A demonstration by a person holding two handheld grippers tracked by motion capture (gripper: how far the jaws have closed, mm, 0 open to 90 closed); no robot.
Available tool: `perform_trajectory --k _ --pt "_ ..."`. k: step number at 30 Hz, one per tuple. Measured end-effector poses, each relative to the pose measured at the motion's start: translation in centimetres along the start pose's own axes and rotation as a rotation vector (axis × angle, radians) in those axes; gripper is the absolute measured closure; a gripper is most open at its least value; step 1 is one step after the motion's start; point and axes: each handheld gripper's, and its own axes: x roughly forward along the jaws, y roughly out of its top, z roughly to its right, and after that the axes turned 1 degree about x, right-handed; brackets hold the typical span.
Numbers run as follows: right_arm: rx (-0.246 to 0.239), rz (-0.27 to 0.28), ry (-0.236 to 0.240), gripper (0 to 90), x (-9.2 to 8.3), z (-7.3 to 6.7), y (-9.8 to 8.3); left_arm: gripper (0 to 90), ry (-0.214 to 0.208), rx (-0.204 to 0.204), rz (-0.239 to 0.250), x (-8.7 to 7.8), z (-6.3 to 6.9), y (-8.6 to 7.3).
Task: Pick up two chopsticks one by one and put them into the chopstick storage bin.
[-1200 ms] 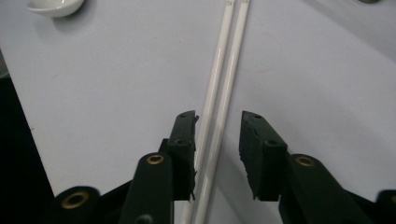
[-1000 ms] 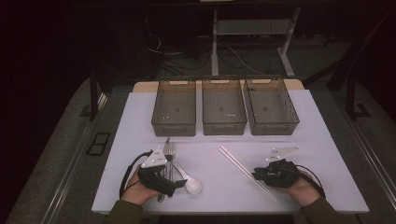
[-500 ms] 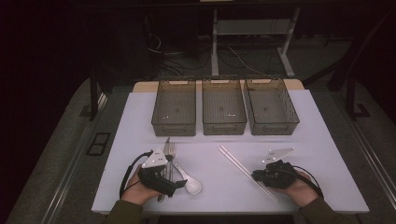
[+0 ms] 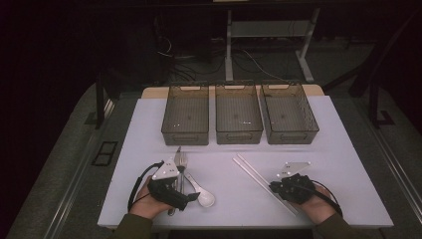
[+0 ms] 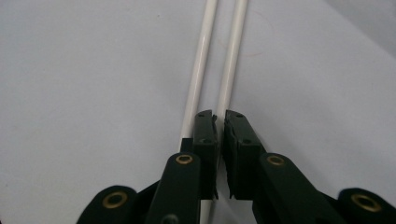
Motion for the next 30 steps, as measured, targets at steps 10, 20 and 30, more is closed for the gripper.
perform_trajectory --k 10,20,30 --pt "0.015 -0.002 -0.023 85.7 -0.1 0.5 0.0 0.0 0.0 0.004 -0.002 0.0 -0.1 0.0" --pt "0.011 0.018 -0.024 84.9 0.0 0.8 -0.3 0.0 -0.002 0.008 -0.009 0.1 0.1 0.0" --pt "0.019 0.035 0.007 85.8 -0.5 1.4 -0.2 0.0 -0.005 0.009 -0.009 0.1 0.0 0.0"
